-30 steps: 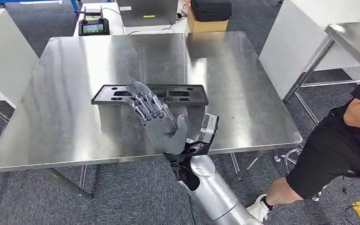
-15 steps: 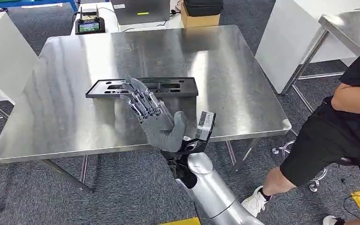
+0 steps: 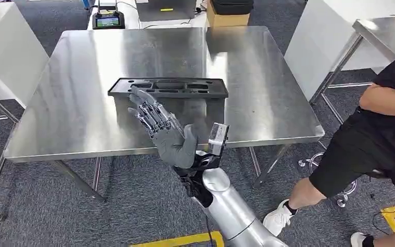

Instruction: Take the parts from the cabinet and place them on the table.

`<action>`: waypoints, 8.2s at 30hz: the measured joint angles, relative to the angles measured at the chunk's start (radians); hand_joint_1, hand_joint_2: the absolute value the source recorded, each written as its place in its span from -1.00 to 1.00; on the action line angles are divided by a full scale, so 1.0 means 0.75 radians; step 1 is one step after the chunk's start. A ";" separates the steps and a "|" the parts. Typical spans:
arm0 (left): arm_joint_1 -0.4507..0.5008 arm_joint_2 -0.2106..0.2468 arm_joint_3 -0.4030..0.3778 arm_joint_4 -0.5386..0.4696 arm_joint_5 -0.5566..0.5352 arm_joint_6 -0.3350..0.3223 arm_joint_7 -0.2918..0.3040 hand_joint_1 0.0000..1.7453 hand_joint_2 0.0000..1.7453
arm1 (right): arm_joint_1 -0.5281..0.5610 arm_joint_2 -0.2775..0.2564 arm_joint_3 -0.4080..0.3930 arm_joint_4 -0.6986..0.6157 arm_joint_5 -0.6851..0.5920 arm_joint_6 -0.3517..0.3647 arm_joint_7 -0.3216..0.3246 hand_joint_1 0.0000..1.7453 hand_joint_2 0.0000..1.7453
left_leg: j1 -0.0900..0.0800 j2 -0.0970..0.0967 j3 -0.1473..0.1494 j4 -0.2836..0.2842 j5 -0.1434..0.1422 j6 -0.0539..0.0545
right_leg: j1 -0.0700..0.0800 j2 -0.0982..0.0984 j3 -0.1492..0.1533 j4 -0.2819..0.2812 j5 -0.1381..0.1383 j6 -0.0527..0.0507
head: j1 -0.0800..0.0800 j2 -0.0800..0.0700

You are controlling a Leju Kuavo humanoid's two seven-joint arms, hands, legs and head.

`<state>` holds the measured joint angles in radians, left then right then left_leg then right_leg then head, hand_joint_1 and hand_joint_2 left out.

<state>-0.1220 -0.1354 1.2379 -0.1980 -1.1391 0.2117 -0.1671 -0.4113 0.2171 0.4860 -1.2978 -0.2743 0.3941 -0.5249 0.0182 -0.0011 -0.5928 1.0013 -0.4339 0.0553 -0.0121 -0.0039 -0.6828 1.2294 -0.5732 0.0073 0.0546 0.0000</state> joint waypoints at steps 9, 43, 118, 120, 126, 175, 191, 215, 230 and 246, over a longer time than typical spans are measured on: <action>0.001 -0.003 0.003 0.000 0.006 0.000 -0.014 -1.00 -1.00 | 0.009 -0.018 0.016 0.057 0.157 -0.169 -0.030 -1.00 -1.00 | -0.010 -0.002 -0.061 0.005 0.065 -0.042 | 0.014 0.004 0.238 -0.334 0.081 0.013 | -0.002 0.000; 0.033 0.019 0.021 -0.001 -0.016 -0.019 -0.089 -1.00 -1.00 | 0.387 -0.273 -0.458 1.299 0.668 -0.890 0.612 -1.00 -1.00 | -0.006 -0.005 -0.071 0.027 0.027 -0.063 | -0.004 -0.005 0.263 -0.358 0.112 -0.013 | 0.004 0.001; 0.025 0.020 -0.079 0.001 -0.114 -0.061 -0.090 -1.00 -1.00 | 0.470 -0.256 -0.577 1.491 0.771 -0.883 0.882 -1.00 -1.00 | -0.018 -0.002 0.132 -0.024 -0.103 -0.018 | 0.008 0.005 0.173 -0.321 0.163 0.034 | 0.000 0.001; 0.023 0.016 -0.079 0.001 -0.114 -0.061 -0.091 -1.00 -1.00 | 0.469 -0.261 -0.577 1.492 0.772 -0.883 0.884 -1.00 -1.00 | -0.008 0.007 0.120 -0.044 -0.073 0.003 | 0.008 0.005 0.133 -0.248 0.092 0.023 | 0.002 0.001; 0.023 0.015 -0.079 0.001 -0.113 -0.062 -0.091 -1.00 -1.00 | 0.472 -0.262 -0.577 1.492 0.773 -0.881 0.886 -1.00 -1.00 | -0.009 0.015 0.033 -0.031 -0.015 -0.003 | -0.011 0.005 0.114 -0.027 -0.034 0.054 | 0.011 0.001; 0.027 0.029 -0.094 -0.001 -0.156 -0.078 -0.143 -1.00 -1.00 | 0.472 -0.254 -0.567 1.500 0.787 -0.875 0.895 -1.00 -1.00 | -0.015 -0.005 0.119 0.093 -0.135 -0.071 | -0.003 -0.008 0.166 -0.283 0.114 0.024 | -0.008 0.001; 0.034 0.023 -0.115 0.001 -0.167 -0.071 -0.131 -1.00 -1.00 | 0.463 -0.249 -0.567 1.500 0.775 -0.885 0.894 -1.00 -1.00 | -0.084 0.091 0.022 0.033 -0.052 0.035 | 0.069 -0.094 0.272 -0.324 0.032 -0.026 | -0.002 0.001; 0.033 0.040 -0.119 0.001 -0.172 -0.071 -0.109 -1.00 -1.00 | 0.471 -0.236 -0.567 1.501 0.789 -0.879 0.915 -1.00 -1.00 | 0.010 0.033 0.067 0.025 -0.094 -0.022 | -0.013 0.023 -0.056 0.098 -0.017 0.053 | 0.013 0.001; 0.032 0.043 -0.122 0.001 -0.169 -0.074 -0.106 -1.00 -1.00 | 0.475 -0.231 -0.567 1.501 0.799 -0.883 0.927 -1.00 -1.00 | 0.009 0.003 -0.057 0.348 -0.305 -0.086 | -0.008 0.020 0.191 -0.322 0.135 -0.020 | 0.000 0.001; 0.034 0.042 -0.119 0.000 -0.165 -0.069 -0.101 -1.00 -1.00 | 0.474 -0.232 -0.567 1.501 0.817 -0.873 0.936 -1.00 -1.00 | 0.013 0.036 0.069 0.018 -0.091 -0.020 | -0.004 0.024 -0.061 0.114 -0.031 0.038 | 0.018 0.001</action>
<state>-0.0967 -0.1038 1.1490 -0.1980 -1.2631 0.1598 -0.2426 -0.0558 0.0431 0.0607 -0.1717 0.3384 -0.2609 0.1770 0.0279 0.0261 -0.5414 1.0147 -0.5022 0.0401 -0.0149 0.0144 -0.7286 1.3147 -0.5967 0.0356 0.0679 0.0004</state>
